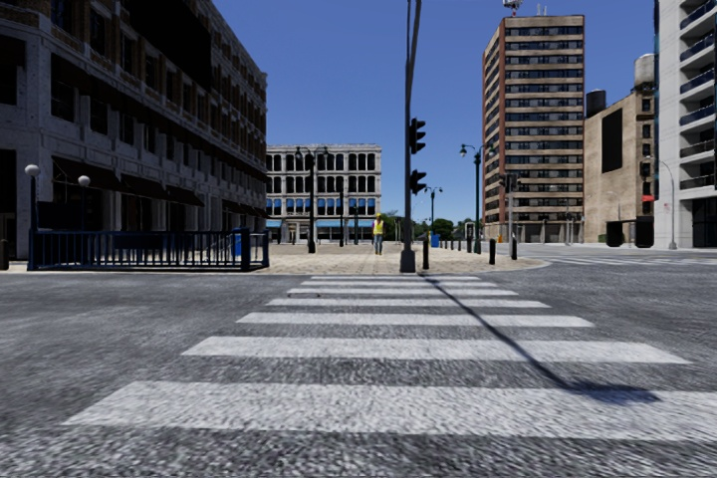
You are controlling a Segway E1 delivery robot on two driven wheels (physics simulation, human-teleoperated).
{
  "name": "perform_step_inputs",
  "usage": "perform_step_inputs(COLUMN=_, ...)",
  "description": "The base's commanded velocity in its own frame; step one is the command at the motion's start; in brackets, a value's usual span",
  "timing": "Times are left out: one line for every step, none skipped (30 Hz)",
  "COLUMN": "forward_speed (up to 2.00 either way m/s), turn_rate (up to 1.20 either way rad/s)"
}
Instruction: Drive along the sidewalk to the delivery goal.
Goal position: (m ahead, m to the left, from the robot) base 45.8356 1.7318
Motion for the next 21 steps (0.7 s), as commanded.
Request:
perform_step_inputs(forward_speed=2.0, turn_rate=0.0)
perform_step_inputs(forward_speed=2.0, turn_rate=0.0)
perform_step_inputs(forward_speed=2.0, turn_rate=0.0)
perform_step_inputs(forward_speed=2.0, turn_rate=0.0)
perform_step_inputs(forward_speed=2.0, turn_rate=0.0)
perform_step_inputs(forward_speed=2.0, turn_rate=0.0)
perform_step_inputs(forward_speed=2.0, turn_rate=0.0)
perform_step_inputs(forward_speed=2.0, turn_rate=0.0)
perform_step_inputs(forward_speed=2.0, turn_rate=0.0)
perform_step_inputs(forward_speed=2.0, turn_rate=0.0)
perform_step_inputs(forward_speed=2.0, turn_rate=0.0)
perform_step_inputs(forward_speed=2.0, turn_rate=0.0)
perform_step_inputs(forward_speed=2.0, turn_rate=0.0)
perform_step_inputs(forward_speed=2.0, turn_rate=0.0)
perform_step_inputs(forward_speed=2.0, turn_rate=0.0)
perform_step_inputs(forward_speed=2.0, turn_rate=0.0)
perform_step_inputs(forward_speed=2.0, turn_rate=0.0)
perform_step_inputs(forward_speed=2.0, turn_rate=0.0)
perform_step_inputs(forward_speed=2.0, turn_rate=0.0)
perform_step_inputs(forward_speed=2.0, turn_rate=0.0)
perform_step_inputs(forward_speed=2.0, turn_rate=0.0)
